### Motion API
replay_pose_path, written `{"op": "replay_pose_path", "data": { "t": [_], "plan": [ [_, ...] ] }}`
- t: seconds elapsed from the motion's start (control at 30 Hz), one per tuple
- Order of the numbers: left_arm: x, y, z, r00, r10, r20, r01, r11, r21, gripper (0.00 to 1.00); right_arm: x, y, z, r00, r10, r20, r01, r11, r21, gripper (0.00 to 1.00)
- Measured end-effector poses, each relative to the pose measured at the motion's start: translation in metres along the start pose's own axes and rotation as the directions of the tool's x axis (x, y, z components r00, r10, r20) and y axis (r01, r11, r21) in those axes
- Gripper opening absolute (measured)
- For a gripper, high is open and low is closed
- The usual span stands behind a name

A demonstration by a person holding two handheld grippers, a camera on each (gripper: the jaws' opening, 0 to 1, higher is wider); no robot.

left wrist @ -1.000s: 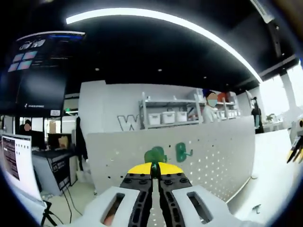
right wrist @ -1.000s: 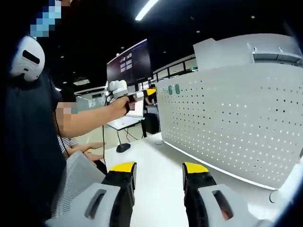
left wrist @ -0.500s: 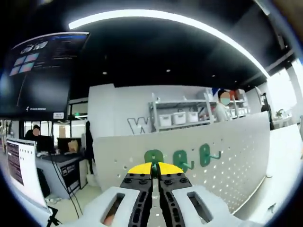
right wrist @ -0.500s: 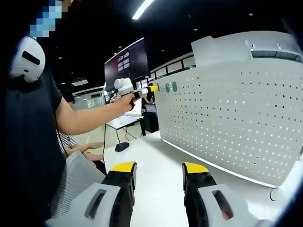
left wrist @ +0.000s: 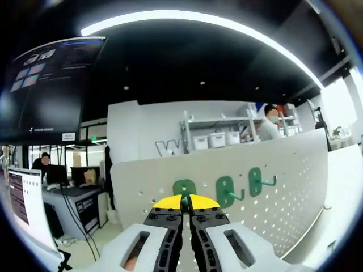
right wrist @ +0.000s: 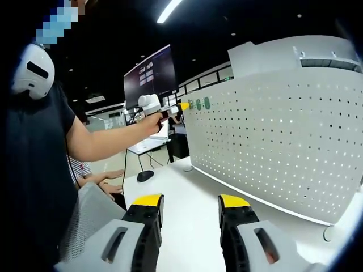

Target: Insert the hook assembly into the mounting plate slot until the hook locks in place.

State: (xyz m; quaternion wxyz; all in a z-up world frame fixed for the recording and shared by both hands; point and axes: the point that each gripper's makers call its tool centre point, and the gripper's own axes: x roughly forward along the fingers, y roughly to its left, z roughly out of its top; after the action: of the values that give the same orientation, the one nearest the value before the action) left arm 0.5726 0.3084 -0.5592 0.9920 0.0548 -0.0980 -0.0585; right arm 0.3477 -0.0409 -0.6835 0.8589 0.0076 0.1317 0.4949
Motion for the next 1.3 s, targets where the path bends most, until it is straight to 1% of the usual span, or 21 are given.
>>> {"op": "replay_pose_path", "data": {
  "t": [0.07, 0.43, 0.7, 0.83, 0.87, 0.9, 1.07, 1.13, 1.3],
  "plan": [
    [0.0004, -0.0013, 0.0, 1.0, -0.001, 0.0, 0.001, 1.0, 0.012, 0.02, -0.0005, -0.0004, -0.0014, 1.0, -0.002, -0.003, 0.002, 1.0, 0.002, 0.37],
    [0.0012, 0.0, -0.0015, 1.0, 0.001, 0.002, -0.001, 1.0, 0.013, 0.02, -0.0011, -0.0028, -0.0018, 1.0, -0.009, -0.008, 0.009, 1.0, 0.003, 0.37],
    [0.0017, -0.0018, -0.0016, 1.0, -0.002, 0.004, 0.002, 1.0, 0.029, 0.02, -0.0009, -0.0032, -0.0028, 1.0, -0.006, -0.01, 0.006, 1.0, 0.005, 0.36],
    [0.0017, -0.0033, -0.0018, 1.0, 0.007, 0.011, -0.008, 0.999, 0.054, 0.03, -0.0002, -0.0023, -0.0028, 1.0, -0.004, -0.01, 0.004, 1.0, 0.005, 0.36],
    [0.0021, -0.0034, -0.0018, 1.0, 0.013, 0.007, -0.013, 0.995, 0.094, 0.03, 0.0001, -0.0021, -0.0031, 1.0, -0.003, -0.011, 0.003, 1.0, 0.006, 0.36],
    [0.0024, -0.004, -0.0028, 1.0, 0.016, 0.001, -0.016, 0.993, 0.113, 0.03, 0.0002, -0.0021, -0.0032, 1.0, -0.003, -0.011, 0.003, 1.0, 0.006, 0.36],
    [0.0031, -0.0057, -0.0051, 0.999, 0.032, 0.002, -0.032, 0.987, 0.155, 0.03, -0.0003, -0.0024, -0.0027, 1.0, -0.003, -0.007, 0.003, 1.0, 0.007, 0.36],
    [0.002, -0.0045, -0.0081, 0.999, 0.049, -0.014, -0.045, 0.981, 0.187, 0.03, -0.0007, -0.003, -0.0027, 1.0, -0.005, -0.004, 0.005, 1.0, 0.008, 0.36],
    [0.0011, -0.0032, -0.0085, 0.999, 0.047, -0.013, -0.044, 0.986, 0.158, 0.03, -0.001, -0.0034, -0.0045, 1.0, -0.005, -0.004, 0.005, 1.0, 0.011, 0.36]
  ]
}}
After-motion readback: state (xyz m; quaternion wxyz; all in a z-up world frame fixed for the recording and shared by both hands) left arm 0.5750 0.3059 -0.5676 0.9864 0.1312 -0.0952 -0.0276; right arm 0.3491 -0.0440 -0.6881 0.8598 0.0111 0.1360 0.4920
